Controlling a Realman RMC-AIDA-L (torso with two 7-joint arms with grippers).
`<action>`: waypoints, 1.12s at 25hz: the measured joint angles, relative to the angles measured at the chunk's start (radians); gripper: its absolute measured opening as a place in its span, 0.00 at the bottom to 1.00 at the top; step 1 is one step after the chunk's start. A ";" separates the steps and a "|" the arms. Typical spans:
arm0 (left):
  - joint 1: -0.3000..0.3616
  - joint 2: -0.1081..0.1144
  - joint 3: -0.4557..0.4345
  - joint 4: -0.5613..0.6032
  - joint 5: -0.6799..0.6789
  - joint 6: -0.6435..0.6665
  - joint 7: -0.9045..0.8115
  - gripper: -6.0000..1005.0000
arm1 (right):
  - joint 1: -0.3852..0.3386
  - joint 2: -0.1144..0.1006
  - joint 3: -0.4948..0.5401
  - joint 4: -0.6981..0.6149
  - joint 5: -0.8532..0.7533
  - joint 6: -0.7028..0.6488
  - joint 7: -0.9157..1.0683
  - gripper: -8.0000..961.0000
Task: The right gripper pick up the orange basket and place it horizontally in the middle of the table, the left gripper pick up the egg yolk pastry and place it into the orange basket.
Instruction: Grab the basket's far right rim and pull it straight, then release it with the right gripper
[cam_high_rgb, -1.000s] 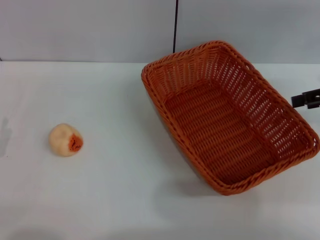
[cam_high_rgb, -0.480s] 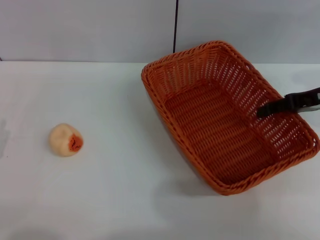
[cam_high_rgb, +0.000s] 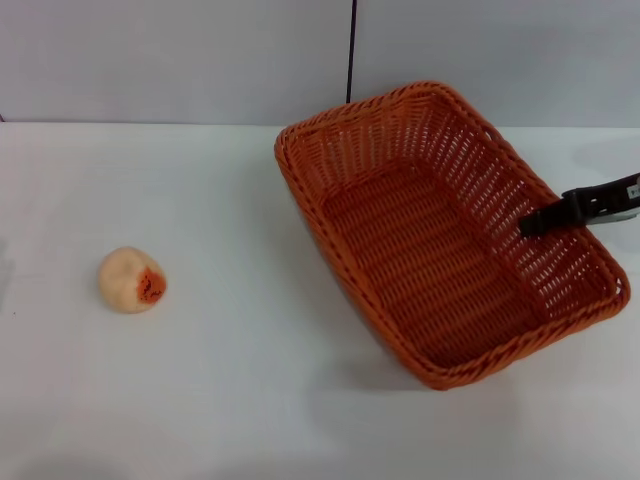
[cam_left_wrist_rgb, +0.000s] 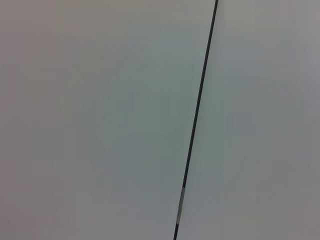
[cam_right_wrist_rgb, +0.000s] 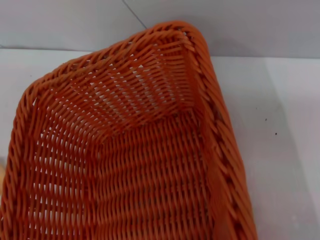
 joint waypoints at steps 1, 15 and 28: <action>-0.002 0.000 0.000 -0.001 0.000 0.000 0.000 0.77 | 0.000 -0.001 0.000 -0.005 0.000 0.000 -0.002 0.46; 0.001 0.000 -0.001 -0.002 0.000 0.003 0.000 0.76 | -0.003 0.024 -0.002 -0.111 0.015 -0.065 -0.229 0.16; 0.045 0.000 0.014 0.006 0.006 0.082 0.000 0.75 | 0.055 -0.003 -0.063 -0.216 0.082 -0.283 -0.718 0.16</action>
